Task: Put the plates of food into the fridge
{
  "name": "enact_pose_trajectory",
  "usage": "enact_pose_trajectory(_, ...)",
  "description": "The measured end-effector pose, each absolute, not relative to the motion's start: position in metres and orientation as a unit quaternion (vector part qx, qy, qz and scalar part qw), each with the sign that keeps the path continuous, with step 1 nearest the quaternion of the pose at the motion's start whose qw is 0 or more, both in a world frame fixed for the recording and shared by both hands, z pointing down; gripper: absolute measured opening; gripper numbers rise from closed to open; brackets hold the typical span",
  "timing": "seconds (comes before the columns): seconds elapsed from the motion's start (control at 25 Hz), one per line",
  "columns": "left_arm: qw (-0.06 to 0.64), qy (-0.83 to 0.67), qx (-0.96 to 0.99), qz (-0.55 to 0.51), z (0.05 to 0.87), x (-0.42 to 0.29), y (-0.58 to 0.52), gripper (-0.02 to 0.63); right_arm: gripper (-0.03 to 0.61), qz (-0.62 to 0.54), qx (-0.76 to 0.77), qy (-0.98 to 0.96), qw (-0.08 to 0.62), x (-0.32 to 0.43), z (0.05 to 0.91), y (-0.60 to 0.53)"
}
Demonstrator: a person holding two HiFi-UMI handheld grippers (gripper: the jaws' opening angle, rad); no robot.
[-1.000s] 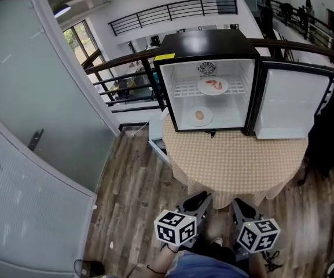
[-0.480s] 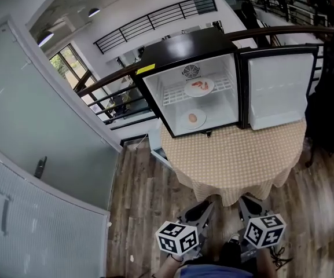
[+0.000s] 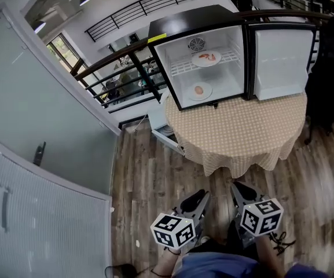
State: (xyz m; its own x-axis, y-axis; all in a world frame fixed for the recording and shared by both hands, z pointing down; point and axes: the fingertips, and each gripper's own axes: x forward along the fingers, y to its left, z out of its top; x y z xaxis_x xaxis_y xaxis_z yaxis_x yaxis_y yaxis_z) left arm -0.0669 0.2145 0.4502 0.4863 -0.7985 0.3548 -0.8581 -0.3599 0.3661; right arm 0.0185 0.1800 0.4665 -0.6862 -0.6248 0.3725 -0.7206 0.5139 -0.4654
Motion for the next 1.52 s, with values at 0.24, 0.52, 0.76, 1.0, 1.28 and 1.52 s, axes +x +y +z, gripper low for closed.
enact_pose_trajectory(0.24, 0.264, -0.485, 0.832, 0.055, 0.463, -0.091, 0.275, 0.074, 0.029, 0.313, 0.413, -0.851, 0.089, 0.006, 0.485, 0.239)
enact_pose_trajectory(0.52, 0.269, -0.454, 0.847, 0.055, 0.474, -0.105, 0.319, 0.074, 0.028, 0.324, 0.438, -0.835, 0.078, 0.003, 0.490, 0.283)
enact_pose_trajectory(0.76, 0.260, -0.442, 0.857, 0.039, 0.465, -0.111, 0.328, 0.074, 0.025, 0.310, 0.457, -0.829, 0.085, 0.008, 0.482, 0.299)
enact_pose_trajectory(1.0, 0.259, -0.438, 0.860, 0.016, 0.462, -0.118, 0.330, 0.074, 0.018, 0.299, 0.476, -0.822, 0.086, 0.021, 0.470, 0.296)
enact_pose_trajectory(1.28, 0.257, -0.449, 0.856, 0.003, 0.458, -0.132, 0.330, 0.075, 0.018, 0.301, 0.490, -0.814, 0.082, 0.033, 0.469, 0.296)
enact_pose_trajectory(1.52, 0.262, -0.456, 0.850, 0.003, 0.464, -0.143, 0.334, 0.074, 0.018, 0.297, 0.500, -0.810, 0.074, 0.047, 0.476, 0.293)
